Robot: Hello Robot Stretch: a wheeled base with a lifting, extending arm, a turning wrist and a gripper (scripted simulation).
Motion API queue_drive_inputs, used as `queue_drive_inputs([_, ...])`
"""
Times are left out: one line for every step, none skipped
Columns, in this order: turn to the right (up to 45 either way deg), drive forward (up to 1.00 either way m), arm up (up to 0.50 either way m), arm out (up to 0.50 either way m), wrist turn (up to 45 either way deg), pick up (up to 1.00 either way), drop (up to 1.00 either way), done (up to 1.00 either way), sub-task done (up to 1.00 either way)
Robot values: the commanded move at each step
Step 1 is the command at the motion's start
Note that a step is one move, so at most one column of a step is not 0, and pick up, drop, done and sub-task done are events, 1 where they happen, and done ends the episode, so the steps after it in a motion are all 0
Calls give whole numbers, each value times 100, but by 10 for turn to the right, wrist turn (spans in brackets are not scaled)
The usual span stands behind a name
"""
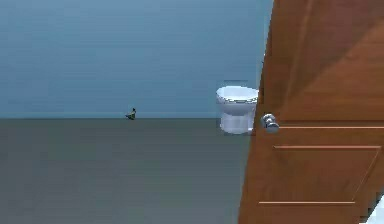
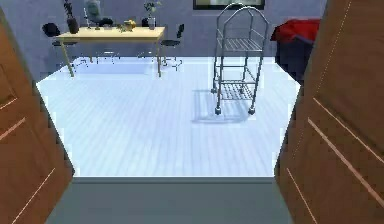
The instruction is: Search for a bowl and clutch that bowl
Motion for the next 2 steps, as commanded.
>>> queue_drive_inputs([450, 0, 0, 0, 0, 0, 0, 0, 0])
queue_drive_inputs([330, 0, 0, 0, 0, 0, 0, 0, 0])
